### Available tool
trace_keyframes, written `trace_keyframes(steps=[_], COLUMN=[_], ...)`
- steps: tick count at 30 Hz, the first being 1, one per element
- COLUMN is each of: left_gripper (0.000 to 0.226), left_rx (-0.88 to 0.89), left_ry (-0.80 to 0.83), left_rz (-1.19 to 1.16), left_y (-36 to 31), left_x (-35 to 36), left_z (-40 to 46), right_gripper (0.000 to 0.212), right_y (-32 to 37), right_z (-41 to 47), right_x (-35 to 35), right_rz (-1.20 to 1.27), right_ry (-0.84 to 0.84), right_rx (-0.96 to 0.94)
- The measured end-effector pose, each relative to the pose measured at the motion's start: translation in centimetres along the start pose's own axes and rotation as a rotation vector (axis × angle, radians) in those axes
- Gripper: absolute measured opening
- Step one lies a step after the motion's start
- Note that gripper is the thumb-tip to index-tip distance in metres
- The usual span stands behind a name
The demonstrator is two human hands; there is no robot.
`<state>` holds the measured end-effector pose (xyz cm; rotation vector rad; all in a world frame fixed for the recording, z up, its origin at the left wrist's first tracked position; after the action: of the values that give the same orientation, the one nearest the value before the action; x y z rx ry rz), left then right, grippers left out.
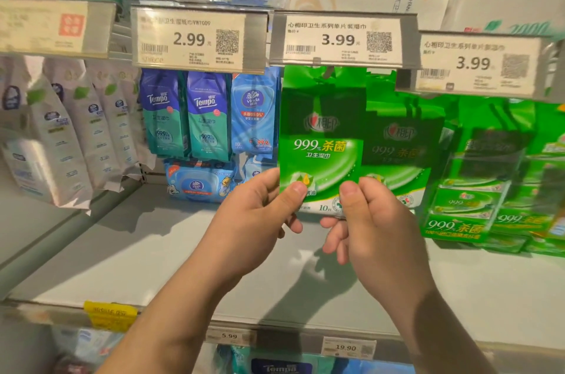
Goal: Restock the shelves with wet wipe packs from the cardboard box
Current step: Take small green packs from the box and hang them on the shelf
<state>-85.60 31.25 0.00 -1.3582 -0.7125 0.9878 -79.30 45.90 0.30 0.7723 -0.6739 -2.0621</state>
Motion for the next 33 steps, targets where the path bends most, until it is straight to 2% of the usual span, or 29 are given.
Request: trace_keyframes(steps=[3, 9, 18, 27, 30, 33], left_gripper=[0.024, 0.019, 0.020, 0.023, 0.033, 0.061], left_rx=[-0.022, -0.063, -0.256, -0.397, -0.404, -0.406], left_ry=[-0.060, -0.145, -0.333, -0.463, -0.496, -0.545], left_rz=[-0.001, -0.040, -0.077, -0.009, 0.064, 0.325], left_y=[0.0, 0.3, 3.2, 7.3, 8.1, 7.9], left_x=[0.0, 0.5, 1.1, 0.6, -0.8, -2.6], left_z=[0.3, 0.0, -2.8, -9.0, -12.1, -16.0], right_gripper=[0.035, 0.030, 0.019, 0.022, 0.026, 0.028], right_y=[-0.3, -1.8, -4.5, -5.0, -4.2, -2.2], right_z=[0.2, 0.3, -2.4, -6.2, -7.6, -9.3], right_x=[-0.3, -0.1, 0.8, 3.0, 4.5, 6.4], right_rz=[0.062, 0.177, 0.271, 0.164, 0.075, 0.004], right_ry=[-0.021, -0.011, 0.124, 0.361, 0.448, 0.539], right_rx=[-0.015, 0.085, 0.280, 0.235, 0.207, 0.171])
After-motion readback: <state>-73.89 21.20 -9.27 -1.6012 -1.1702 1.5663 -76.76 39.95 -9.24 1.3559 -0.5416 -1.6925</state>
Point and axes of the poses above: each hand's wrist, its own z-axis towards the middle knuckle, its own x-axis out of the palm, y = z × x, the point moved 5 cm from there along z, towards the middle knuckle, and after that the axes turned 15 degrees about -x, right-handed, at the moved point
